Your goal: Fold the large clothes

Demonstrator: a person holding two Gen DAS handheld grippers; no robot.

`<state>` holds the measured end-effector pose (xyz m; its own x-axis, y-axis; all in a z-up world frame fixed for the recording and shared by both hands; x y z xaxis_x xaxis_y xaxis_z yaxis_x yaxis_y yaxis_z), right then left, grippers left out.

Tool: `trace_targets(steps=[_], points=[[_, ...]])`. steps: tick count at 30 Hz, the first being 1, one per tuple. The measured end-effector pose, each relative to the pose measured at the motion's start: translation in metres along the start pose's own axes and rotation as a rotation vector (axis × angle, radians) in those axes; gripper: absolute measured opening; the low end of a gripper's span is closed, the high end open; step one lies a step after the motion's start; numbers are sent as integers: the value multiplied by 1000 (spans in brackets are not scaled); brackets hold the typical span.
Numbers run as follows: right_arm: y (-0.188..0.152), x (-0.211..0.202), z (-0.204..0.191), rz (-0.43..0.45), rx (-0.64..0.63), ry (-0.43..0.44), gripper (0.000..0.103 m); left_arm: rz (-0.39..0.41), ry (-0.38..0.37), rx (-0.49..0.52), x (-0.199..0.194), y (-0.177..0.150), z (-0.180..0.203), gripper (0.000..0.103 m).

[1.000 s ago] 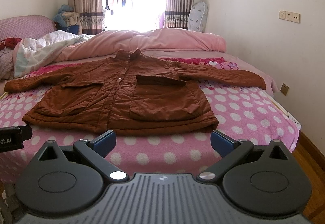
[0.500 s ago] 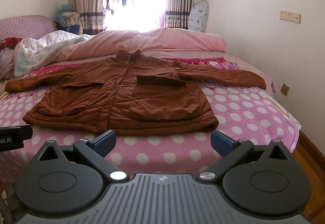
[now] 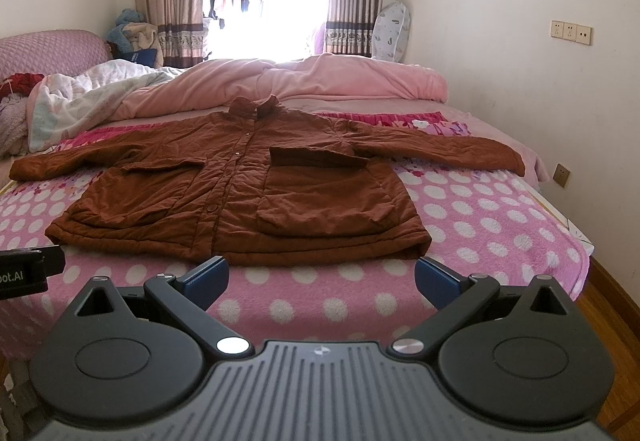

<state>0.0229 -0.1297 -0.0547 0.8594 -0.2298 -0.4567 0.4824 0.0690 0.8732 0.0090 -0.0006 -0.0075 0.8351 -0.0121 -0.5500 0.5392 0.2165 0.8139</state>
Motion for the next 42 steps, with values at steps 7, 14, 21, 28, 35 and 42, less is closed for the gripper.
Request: trace_targets(steps=[7,14,21,28,35,42], points=[[0,0,-1,0,-1,0,103,-3,-2,0,0,-1,0,89],[-1,0,0,0,-1,0,103,-2,-1,-1,0,-1,0,89],[-2,1,0,-1,-2,1,103,-3,-7,1,0,-1,-1,89],[0,0,0,-2,-1,1,103,-10,-8,-2,3,0,-2,89],[5,8,-2,6,15,-10,103,13,-31,-9,18,15,-11,89],[26,52,10,44,41,27,103,60,-72,-77,55,54,-42,89]])
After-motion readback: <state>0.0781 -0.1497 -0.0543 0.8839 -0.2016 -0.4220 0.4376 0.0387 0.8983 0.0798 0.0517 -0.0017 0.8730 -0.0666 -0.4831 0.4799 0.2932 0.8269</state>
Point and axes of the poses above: each gripper's, at about its wrist camera, not at the fingertips, and x roughly the way its jaws point, z to its right, y to its top, the point moved 1 cm from there along x, roughly the way its jaws point, and after that the axes turned 12 degrees about -x, right-handed, at the moved point
